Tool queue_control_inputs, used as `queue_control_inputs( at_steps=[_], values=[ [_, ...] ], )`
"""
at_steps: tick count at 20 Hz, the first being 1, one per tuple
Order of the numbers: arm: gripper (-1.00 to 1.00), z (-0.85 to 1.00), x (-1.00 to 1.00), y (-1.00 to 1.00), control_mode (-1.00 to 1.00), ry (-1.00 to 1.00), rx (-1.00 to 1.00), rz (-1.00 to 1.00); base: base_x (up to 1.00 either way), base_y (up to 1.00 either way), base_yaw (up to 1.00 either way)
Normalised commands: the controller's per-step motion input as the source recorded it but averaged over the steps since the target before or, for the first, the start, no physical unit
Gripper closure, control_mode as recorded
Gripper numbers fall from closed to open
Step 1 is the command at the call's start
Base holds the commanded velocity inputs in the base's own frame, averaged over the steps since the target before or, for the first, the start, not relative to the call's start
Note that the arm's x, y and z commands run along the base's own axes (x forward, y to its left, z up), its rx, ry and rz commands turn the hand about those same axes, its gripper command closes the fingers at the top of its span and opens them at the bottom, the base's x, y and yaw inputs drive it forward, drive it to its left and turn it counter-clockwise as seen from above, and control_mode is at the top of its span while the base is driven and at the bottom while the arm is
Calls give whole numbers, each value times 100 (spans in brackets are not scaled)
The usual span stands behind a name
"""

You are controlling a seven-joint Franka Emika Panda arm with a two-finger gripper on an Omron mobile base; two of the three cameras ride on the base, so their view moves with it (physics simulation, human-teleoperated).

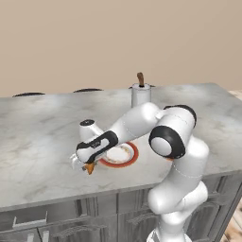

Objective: Place the pastries on the plates.

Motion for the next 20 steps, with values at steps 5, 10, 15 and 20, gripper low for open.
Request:
queue_control_inputs(
  at_steps=[5,10,15,20],
  values=[
    [100,71,0,-38,-100,0,3,0,0,0,0],
    [100,58,5,-65,-100,3,2,0,0,0,0],
    [100,2,18,-78,-100,9,0,0,0,0,0],
    [100,-4,17,-57,-100,5,0,0,0,0,0]
  ],
)
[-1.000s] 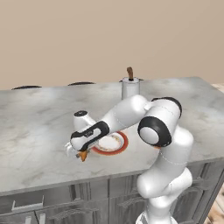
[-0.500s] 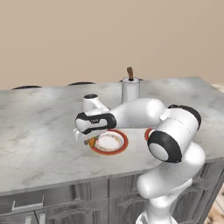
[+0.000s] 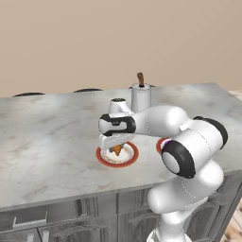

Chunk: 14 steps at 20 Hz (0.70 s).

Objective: Place the pastries on the plates.

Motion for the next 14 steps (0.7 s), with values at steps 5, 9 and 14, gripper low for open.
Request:
queue_control_inputs(
  at_steps=[5,9,14],
  values=[
    [100,-28,21,0,-100,3,0,0,0,0,0],
    [100,-23,4,0,-100,0,0,0,0,0,0],
    [-100,-9,14,0,-100,0,0,0,0,0,0]
  ],
)
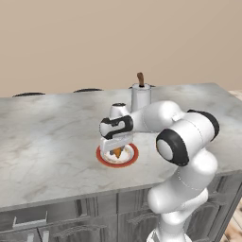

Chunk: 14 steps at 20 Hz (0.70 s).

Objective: Place the pastries on the plates.

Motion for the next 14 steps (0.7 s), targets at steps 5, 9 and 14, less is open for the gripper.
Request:
queue_control_inputs(
  at_steps=[5,9,14],
  values=[
    [-100,1,-2,0,-100,0,0,0,0,0,0],
    [-100,16,0,-13,-100,1,-1,1,0,0,0],
    [-100,59,0,-33,-100,-2,-1,-1,0,0,0]
  ],
)
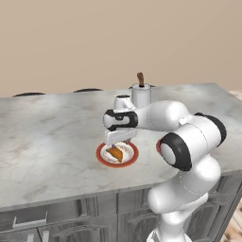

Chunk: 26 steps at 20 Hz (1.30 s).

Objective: Place the pastries on the plates.

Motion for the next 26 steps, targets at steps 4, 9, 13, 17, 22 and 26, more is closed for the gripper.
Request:
queue_control_inputs(
  at_steps=[4,9,13,17,22,26],
  values=[
    [-100,81,-50,-26,-100,-11,0,-1,0,0,0],
    [-100,62,-79,-10,-100,-23,-1,0,0,0,0],
    [-100,67,-39,-3,-100,-25,0,-2,0,0,0],
    [-100,86,-6,-17,-100,-26,0,-5,0,0,0],
    [-100,73,8,-22,-100,-30,0,-5,0,0,0],
    [-100,62,0,-35,-100,-21,0,-7,0,0,0]
  ],
)
